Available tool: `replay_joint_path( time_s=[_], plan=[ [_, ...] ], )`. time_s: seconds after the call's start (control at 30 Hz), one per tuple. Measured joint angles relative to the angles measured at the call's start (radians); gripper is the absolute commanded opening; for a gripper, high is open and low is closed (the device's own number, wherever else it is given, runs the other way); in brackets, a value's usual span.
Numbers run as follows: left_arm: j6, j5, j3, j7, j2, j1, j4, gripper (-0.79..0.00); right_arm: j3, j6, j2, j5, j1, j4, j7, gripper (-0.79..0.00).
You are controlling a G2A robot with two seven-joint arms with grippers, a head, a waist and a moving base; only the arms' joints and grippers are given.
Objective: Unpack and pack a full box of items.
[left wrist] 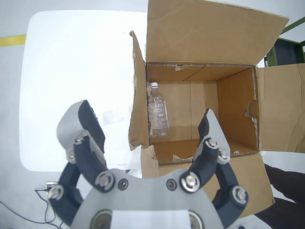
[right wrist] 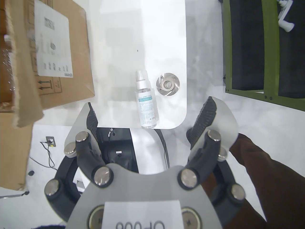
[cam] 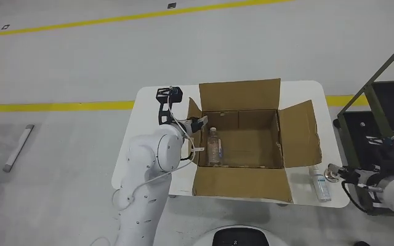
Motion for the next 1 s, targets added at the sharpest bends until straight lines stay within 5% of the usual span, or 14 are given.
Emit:
replay_joint_path(
  time_s=[0.33,0.4,0.43,0.5,0.83,0.87,1.0],
  plan=[
    [0.000,0.000,0.000,0.000,0.000,0.000,0.000,0.000,-0.180,-0.055,0.008,-0.144,0.066,0.130,0.019,0.000],
    [0.000,0.000,0.000,0.000,0.000,0.000,0.000,0.000,-0.210,-0.057,0.008,-0.160,0.081,0.159,0.012,-0.197],
    [0.000,0.000,0.000,0.000,0.000,0.000,0.000,0.000,-0.220,-0.057,0.008,-0.170,0.087,0.172,0.009,-0.203],
    [0.000,0.000,0.000,0.000,0.000,0.000,0.000,0.000,-0.242,-0.055,0.008,-0.184,0.099,0.206,0.002,-0.145],
    [0.000,0.000,0.000,0.000,0.000,0.000,0.000,0.000,-0.312,-0.054,0.006,-0.219,0.134,0.316,-0.015,-0.111],
    [0.000,0.000,0.000,0.000,0.000,0.000,0.000,0.000,-0.315,-0.053,0.006,-0.223,0.137,0.323,-0.015,-0.194],
    [0.000,0.000,0.000,0.000,0.000,0.000,0.000,0.000,-0.334,-0.052,0.005,-0.228,0.146,0.346,-0.020,-0.317]
  ],
)
